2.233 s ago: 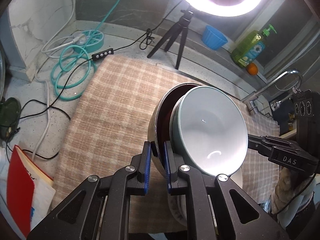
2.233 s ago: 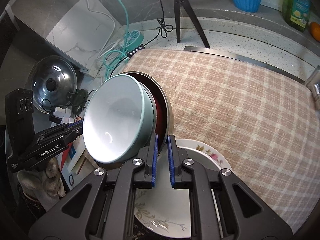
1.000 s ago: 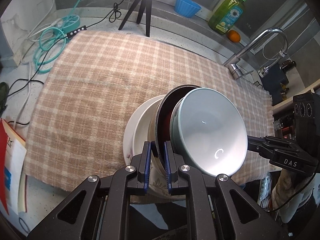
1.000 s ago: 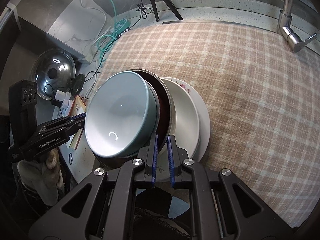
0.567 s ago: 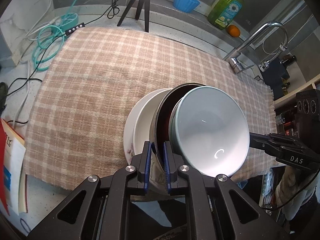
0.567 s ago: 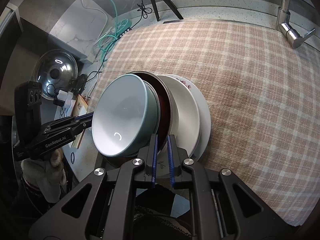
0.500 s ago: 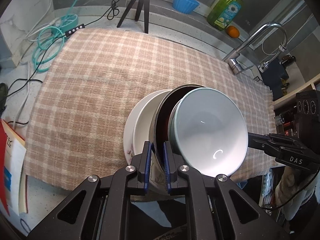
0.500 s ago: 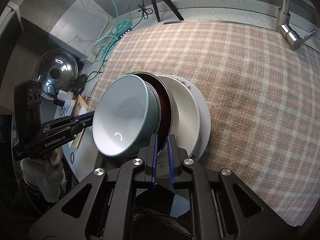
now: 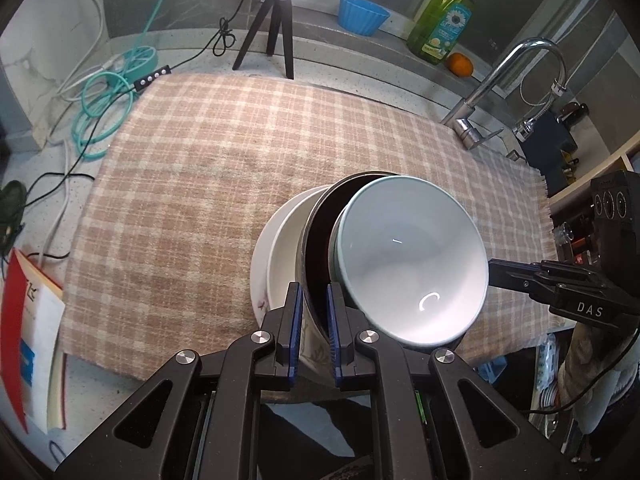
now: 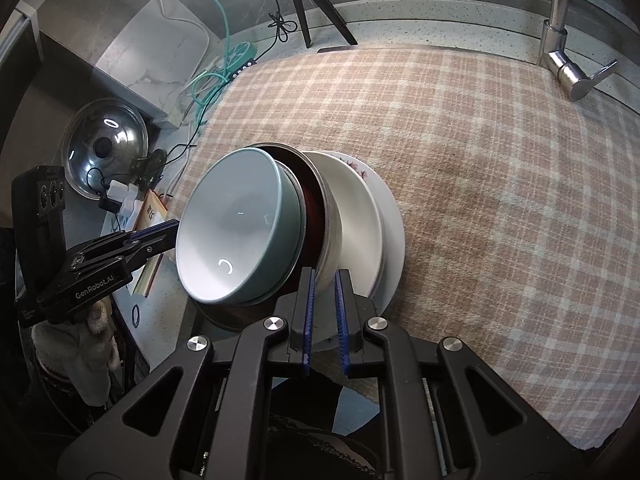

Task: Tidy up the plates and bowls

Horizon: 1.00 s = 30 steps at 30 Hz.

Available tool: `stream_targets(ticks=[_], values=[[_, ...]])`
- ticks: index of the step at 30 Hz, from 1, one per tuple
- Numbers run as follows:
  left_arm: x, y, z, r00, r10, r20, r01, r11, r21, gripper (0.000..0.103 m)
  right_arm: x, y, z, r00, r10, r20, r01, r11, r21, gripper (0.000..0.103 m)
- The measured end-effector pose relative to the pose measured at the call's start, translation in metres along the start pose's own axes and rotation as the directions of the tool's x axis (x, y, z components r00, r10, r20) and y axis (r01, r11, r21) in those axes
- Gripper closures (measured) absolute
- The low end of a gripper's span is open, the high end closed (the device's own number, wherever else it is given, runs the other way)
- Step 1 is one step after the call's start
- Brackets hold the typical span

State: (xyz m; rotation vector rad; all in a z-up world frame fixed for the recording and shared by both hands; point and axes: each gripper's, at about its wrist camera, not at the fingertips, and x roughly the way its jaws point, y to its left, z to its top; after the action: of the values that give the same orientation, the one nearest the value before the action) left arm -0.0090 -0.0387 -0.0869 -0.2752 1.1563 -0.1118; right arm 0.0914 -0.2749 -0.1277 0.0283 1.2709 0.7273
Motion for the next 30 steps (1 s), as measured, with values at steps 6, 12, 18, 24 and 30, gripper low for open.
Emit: stream_targets(ticks=[6, 12, 18, 24, 30], values=[[-0.01, -0.005, -0.004, 0.999, 0.019, 0.03, -0.02, 1.0, 0.015, 0.091, -0.009, 0.006, -0.002, 0.999, -0.022, 0.027, 0.023, 1.0, -0.022, 0.093], [-0.019, -0.012, -0.01, 0.996, 0.05, 0.07, -0.052, 0.998, 0.036, 0.091, -0.016, 0.005, -0.006, 0.997, -0.052, 0.056, 0.054, 0.998, -0.029, 0.092], [-0.028, -0.02, -0.014, 0.991, 0.066, 0.112, -0.072, 0.996, 0.052, 0.084, -0.022, 0.008, -0.011, 0.99, -0.105, 0.095, 0.111, 0.992, -0.06, 0.081], [-0.038, -0.038, -0.021, 0.979, 0.103, 0.174, -0.12, 0.988, 0.094, 0.055, -0.038, 0.013, -0.016, 0.977, -0.127, 0.172, 0.143, 0.986, -0.083, 0.043], [-0.057, -0.044, -0.025, 0.952, 0.153, 0.264, -0.177, 0.982, 0.071, 0.021, -0.058, 0.028, -0.025, 0.947, -0.172, 0.27, 0.216, 0.966, -0.142, 0.012]])
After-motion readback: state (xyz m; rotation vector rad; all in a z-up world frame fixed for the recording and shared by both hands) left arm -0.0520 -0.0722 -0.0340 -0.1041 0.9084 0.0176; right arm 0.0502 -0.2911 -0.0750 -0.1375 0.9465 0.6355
